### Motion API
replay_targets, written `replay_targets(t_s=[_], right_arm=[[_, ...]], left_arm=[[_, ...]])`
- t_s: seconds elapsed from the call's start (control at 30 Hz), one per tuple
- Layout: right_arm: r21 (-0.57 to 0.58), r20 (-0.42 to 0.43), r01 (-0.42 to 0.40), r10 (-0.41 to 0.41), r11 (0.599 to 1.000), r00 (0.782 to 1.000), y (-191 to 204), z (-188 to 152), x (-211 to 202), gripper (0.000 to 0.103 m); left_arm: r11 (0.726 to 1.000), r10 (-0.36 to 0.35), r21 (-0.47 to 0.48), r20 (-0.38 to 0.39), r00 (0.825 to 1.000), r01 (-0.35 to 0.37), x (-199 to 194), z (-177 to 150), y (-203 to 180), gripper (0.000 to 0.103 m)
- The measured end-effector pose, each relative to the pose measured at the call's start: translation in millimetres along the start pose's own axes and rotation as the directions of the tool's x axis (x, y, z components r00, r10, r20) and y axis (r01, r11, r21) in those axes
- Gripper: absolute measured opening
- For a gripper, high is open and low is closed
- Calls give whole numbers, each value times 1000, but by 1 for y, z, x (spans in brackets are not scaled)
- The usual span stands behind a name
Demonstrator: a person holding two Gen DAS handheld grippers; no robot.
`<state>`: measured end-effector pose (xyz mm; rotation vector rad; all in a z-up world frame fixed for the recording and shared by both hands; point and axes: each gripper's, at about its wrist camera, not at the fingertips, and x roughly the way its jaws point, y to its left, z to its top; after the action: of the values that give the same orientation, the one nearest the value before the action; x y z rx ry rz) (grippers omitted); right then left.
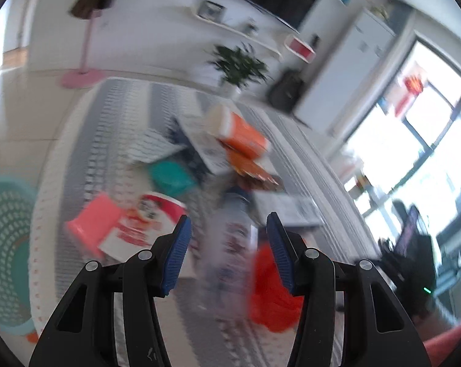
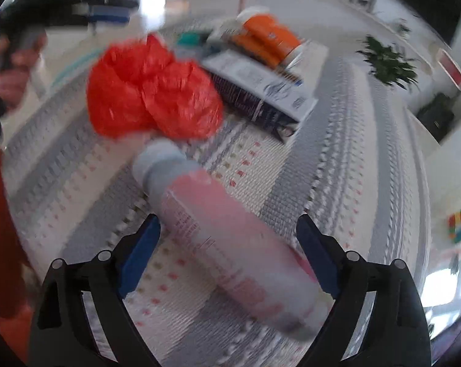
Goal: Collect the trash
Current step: 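Grasp the red plastic bag with the left tool and lift it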
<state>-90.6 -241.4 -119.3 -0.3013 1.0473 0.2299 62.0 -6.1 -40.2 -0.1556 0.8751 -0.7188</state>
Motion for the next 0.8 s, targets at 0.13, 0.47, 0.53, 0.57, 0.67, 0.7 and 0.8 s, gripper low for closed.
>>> replay_targets(t_s=[0.13,0.47,0.53,0.57,0.67,0.7,0.8], right_arm=[[107,5,-35,34,994,999,-21,6,14,61],[481,78,-41,4,876,997,-77,-6,3,46],[502,71,-39,3,864,997,-80,-7,5,46],[513,73,-43,7,857,997,-83,-7,7,47],[555,80,-58,16,830,997,-89,-12,6,48],[561,83,-59,15,825,996,-90,-15,4,48],[560,83,-54,8,827,996,-85,-21,-2,50]], left_arm=[[990,-22,141,-77,997,32,1,-9,-41,60],[915,173,394,-192,966,-85,45,-42,-101,55],[911,180,405,-209,961,-82,53,-46,-103,45],[915,170,399,-227,959,-68,59,-49,-104,41],[927,173,368,-249,953,-72,75,-54,-105,46],[932,176,355,-257,950,-76,81,-55,-106,49],[932,191,352,-257,947,-92,90,-57,-112,56]])
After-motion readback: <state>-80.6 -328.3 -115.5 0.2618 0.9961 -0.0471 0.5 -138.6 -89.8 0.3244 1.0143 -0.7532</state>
